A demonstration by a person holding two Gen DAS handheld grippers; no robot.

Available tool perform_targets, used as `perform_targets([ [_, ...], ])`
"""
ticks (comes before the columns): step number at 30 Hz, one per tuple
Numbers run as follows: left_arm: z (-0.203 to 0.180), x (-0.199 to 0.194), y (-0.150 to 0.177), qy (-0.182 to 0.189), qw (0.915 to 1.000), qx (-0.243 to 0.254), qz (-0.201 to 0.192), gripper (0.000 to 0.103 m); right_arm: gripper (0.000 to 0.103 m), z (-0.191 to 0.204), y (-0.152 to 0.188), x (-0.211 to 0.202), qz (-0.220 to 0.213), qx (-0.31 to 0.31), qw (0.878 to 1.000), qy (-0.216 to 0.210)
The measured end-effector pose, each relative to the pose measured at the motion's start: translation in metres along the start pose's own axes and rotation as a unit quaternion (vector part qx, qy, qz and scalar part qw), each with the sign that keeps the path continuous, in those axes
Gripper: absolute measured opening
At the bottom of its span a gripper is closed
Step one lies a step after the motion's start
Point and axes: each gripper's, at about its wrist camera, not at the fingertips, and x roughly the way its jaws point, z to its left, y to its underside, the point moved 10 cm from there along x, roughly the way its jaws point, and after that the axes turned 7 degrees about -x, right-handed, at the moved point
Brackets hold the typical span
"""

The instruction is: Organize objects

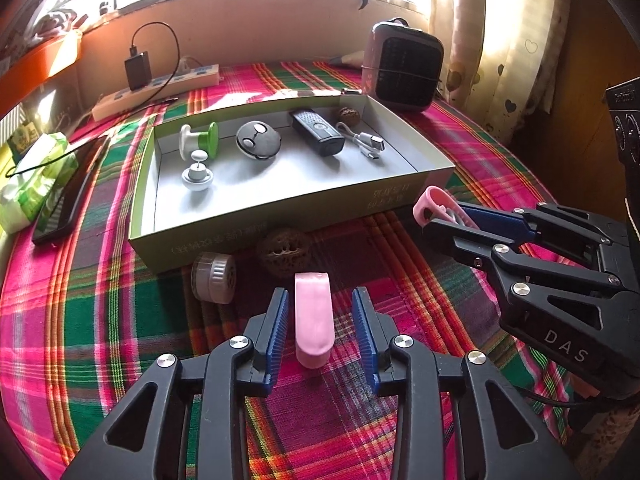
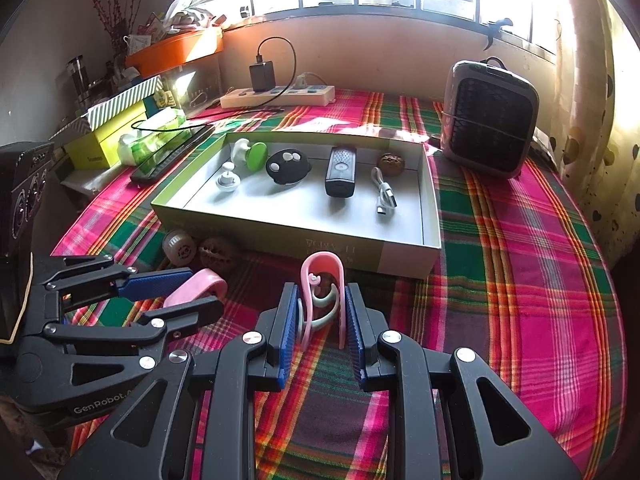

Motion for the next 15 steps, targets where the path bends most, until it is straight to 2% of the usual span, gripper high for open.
perform_targets([
  [11,0.0046,0.0086,-0.0025,-0.018,0.9998,-0.009,-0.003,0.03,0.025,0.0019,0.0028,0.0025,0.004,-0.001,1.0,-0.005],
  [15,0.0063,0.0085,-0.0031,-0.027,0.9996,-0.009,-0.006,0.022,0.024,0.0024,0.0028,0.0028,0.004,-0.002,1.0,-0.005],
])
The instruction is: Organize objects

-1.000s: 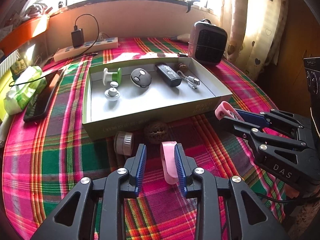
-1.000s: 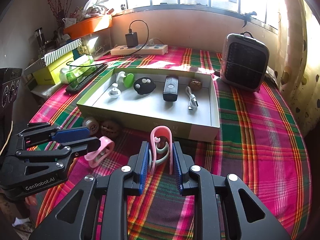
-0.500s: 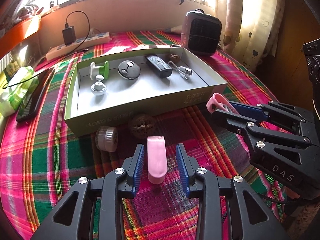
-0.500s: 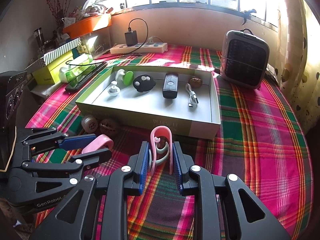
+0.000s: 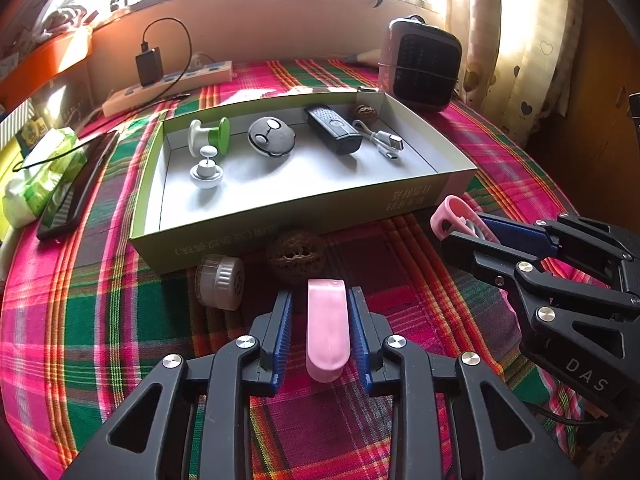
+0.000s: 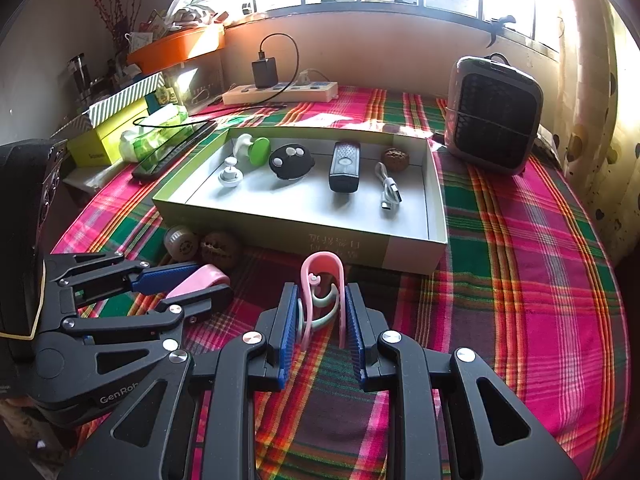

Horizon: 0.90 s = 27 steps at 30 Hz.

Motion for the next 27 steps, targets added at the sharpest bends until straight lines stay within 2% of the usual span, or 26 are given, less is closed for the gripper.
perform_targets([
  [3,0.002,0.0,0.0,0.001,1.0,-0.006,0.001,0.016,0.024,0.001,0.001,0.0,0.001,0.0,1.0,0.0],
  [16,0.004,-0.002,0.0,0.002,1.0,-0.009,-0.002,0.016,0.024,0.003,0.001,0.001,0.001,-0.002,1.0,-0.001],
  [27,0.003,-0.021,-0.015,0.007,0.9996,-0.008,-0.026,0.016,0.025,0.005,-0.008,-0.007,-0.009,-0.003,1.0,-0.004],
])
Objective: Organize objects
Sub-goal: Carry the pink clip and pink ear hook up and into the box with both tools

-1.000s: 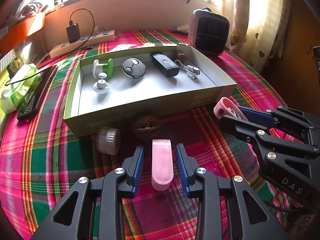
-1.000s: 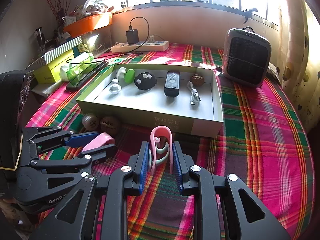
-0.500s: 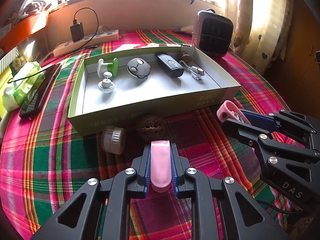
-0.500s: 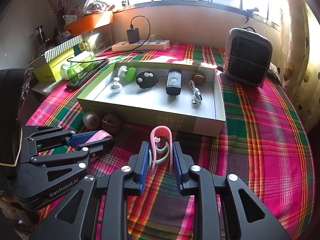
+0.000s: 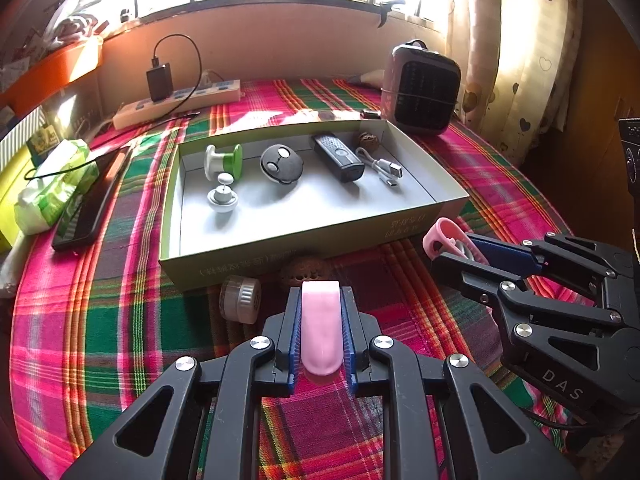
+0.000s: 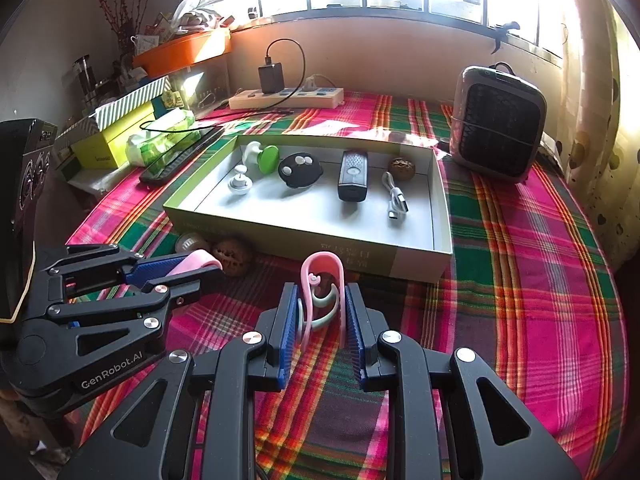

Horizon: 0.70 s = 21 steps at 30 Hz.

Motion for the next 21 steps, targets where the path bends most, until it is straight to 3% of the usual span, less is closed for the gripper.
perform_targets([
  [21,0.004,-0.003,-0.05,0.004,0.9994,-0.003,-0.033,0.016,0.024,-0.024,-0.031,0.001,-0.016,0.01,1.0,0.014],
])
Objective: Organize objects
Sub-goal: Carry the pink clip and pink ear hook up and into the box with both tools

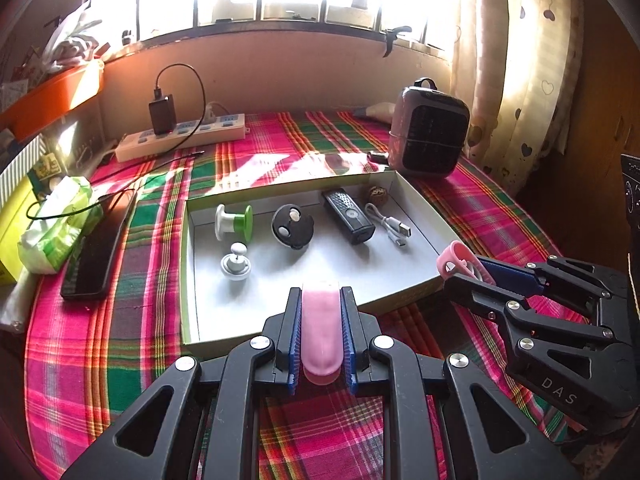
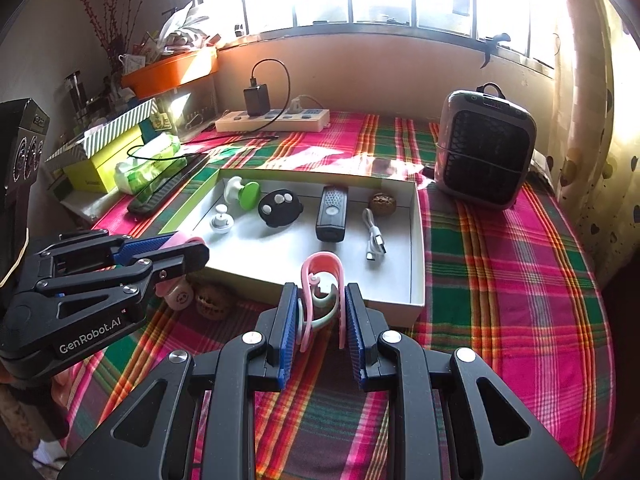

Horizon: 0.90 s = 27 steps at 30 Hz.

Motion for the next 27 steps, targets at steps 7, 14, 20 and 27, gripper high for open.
perform_targets([
  [7,0.007,0.014,-0.013,-0.001,1.0,-0.007,0.003,0.016,0.024,-0.013,-0.008,0.011,0.004,0.009,1.0,0.007],
  [14,0.009,0.031,-0.023,0.0,0.9999,-0.012,0.008,0.016,0.025,-0.031,-0.017,0.027,0.013,0.02,1.0,0.02],
  [20,0.011,0.05,-0.027,-0.001,0.9997,-0.012,0.02,0.016,0.025,-0.042,-0.024,0.046,0.024,0.028,0.999,0.022],
  [27,0.013,0.065,-0.029,-0.004,0.9994,-0.013,0.032,0.016,0.025,-0.05,-0.026,0.068,0.039,0.033,0.998,0.021],
])
